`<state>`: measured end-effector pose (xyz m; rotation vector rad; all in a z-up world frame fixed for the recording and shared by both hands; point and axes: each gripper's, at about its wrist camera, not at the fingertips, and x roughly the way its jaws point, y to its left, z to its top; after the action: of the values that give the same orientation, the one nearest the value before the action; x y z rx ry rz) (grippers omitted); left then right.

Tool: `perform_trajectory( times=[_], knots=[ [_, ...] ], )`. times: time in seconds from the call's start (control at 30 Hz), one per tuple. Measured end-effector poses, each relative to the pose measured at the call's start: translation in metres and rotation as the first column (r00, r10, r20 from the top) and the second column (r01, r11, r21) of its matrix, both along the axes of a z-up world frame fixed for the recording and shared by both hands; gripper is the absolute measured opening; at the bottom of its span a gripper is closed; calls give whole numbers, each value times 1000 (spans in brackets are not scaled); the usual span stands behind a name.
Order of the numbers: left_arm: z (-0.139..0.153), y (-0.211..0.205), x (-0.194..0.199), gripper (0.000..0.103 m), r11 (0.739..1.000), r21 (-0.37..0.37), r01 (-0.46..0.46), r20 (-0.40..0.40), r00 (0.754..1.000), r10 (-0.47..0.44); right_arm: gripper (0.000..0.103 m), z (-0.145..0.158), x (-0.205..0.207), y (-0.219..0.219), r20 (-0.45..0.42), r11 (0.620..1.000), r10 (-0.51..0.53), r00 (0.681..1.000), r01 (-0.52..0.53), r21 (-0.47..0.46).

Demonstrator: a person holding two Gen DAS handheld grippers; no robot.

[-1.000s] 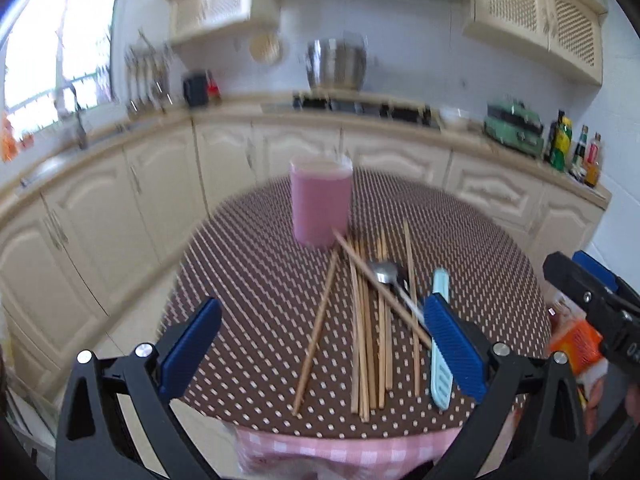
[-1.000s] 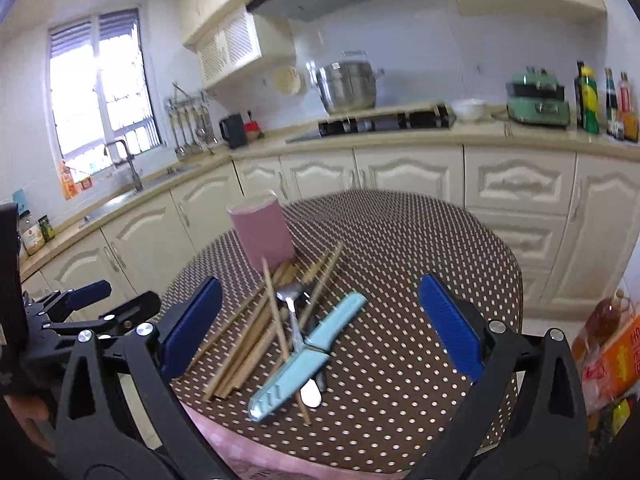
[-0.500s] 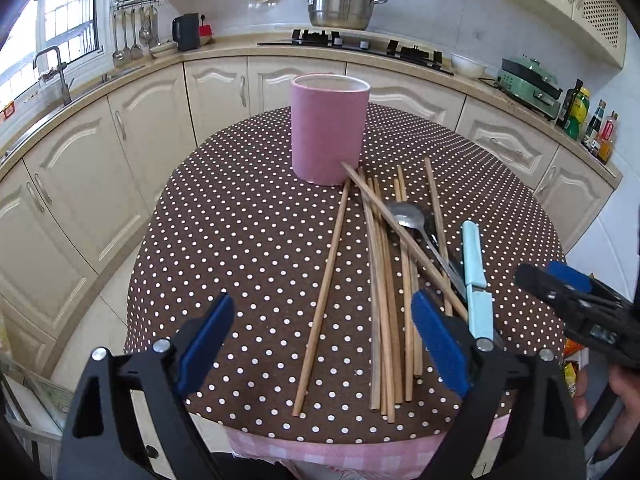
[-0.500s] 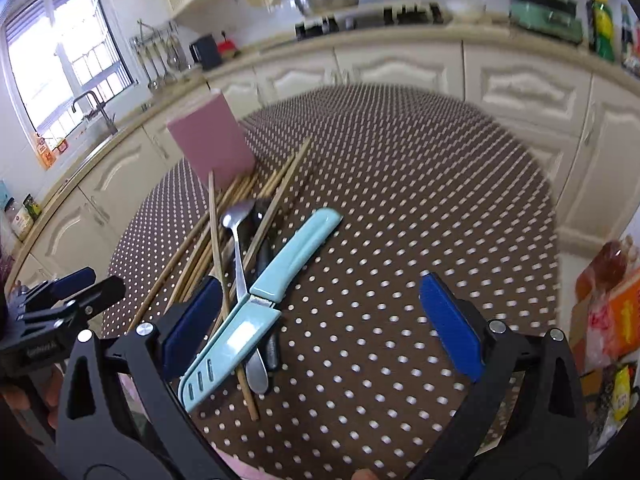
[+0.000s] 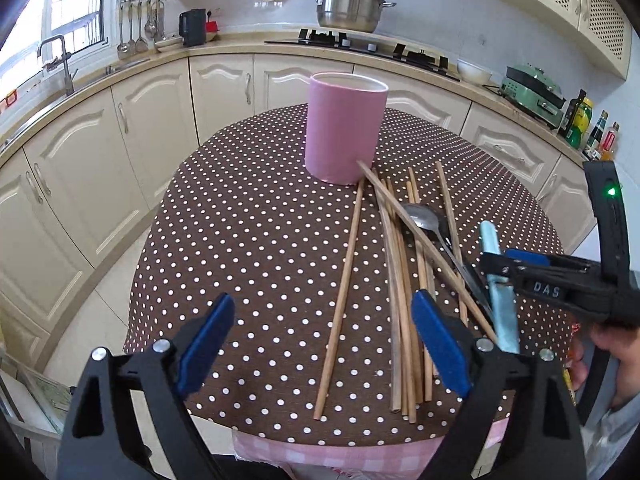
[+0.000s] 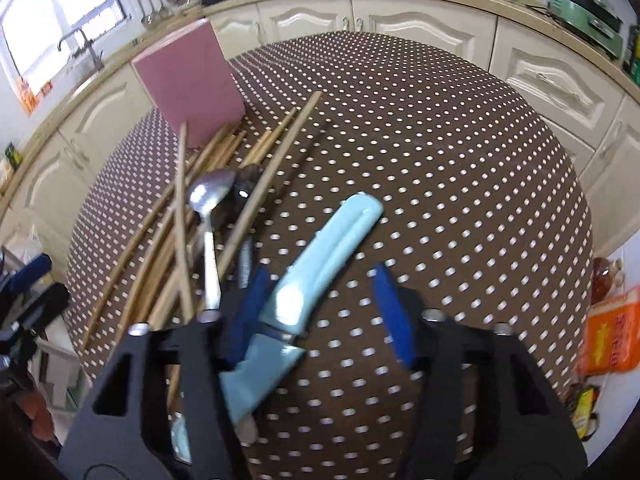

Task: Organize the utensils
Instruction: 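Reach the right tool to the light-blue knife and grasp its handle, then grasp a chopstick with the left tool while the right tool lifts the knife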

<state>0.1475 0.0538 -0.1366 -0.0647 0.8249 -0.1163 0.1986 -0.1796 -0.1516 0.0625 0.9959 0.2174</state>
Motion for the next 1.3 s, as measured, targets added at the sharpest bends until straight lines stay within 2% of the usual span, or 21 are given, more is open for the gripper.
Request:
perform_trajectory(
  times=[0.1, 0.23, 0.3, 0.4, 0.47, 0.53, 0.63, 0.67, 0.87, 0.97, 1.03, 1.17, 1.3],
  knots=[
    [-1, 0, 3, 88, 1000, -3, 2, -2, 1000, -2, 27, 3, 11, -10, -45, 999, 44, 998, -44, 15],
    [-2, -6, 17, 88, 999, 29, 34, -20, 999, -34, 27, 8, 27, -8, -95, 991, 122, 988, -126, -42],
    [-6, -9, 30, 88, 996, 67, 57, -53, 997, -53, 27, 11, 36, 2, -135, 980, 161, 978, -175, -95],
    [-11, -11, 49, 88, 992, 67, 110, -118, 988, -102, 27, 15, 50, 16, -180, 966, 188, 966, -215, -146],
    [-11, -14, 64, 82, 987, 80, 139, -150, 981, -126, 27, 17, 60, 22, -207, 957, 197, 958, -234, -170],
    [-16, -14, 80, 66, 985, 69, 160, -203, 969, -143, 27, 15, 64, 31, -220, 952, 204, 954, -246, -184],
    [-28, -15, 100, 54, 982, 93, 165, -275, 952, -134, 27, 16, 77, 37, -245, 949, 209, 947, -257, -184],
    [-30, -17, 105, 53, 981, 88, 172, -290, 947, -140, 27, 15, 78, 37, -251, 949, 211, 945, -259, -178],
    [-30, -47, 128, 46, 955, 176, 240, -321, 931, -175, 28, 11, 96, 39, -316, 944, 219, 923, -283, -170],
    [-30, -52, 131, 26, 956, 143, 256, -338, 920, -196, 28, 12, 101, 40, -320, 944, 218, 922, -283, -172],
    [-29, -55, 130, 7, 960, 136, 246, -328, 925, -191, 27, 12, 103, 42, -300, 946, 215, 929, -275, -174],
    [-27, -50, 116, 5, 974, 77, 213, -311, 933, -180, 21, 16, 94, 37, -246, 962, 202, 948, -239, -133],
    [-16, -35, 90, 5, 984, 44, 174, -255, 954, -157, 21, 19, 92, 29, -196, 973, 191, 962, -212, -93]
  ],
)
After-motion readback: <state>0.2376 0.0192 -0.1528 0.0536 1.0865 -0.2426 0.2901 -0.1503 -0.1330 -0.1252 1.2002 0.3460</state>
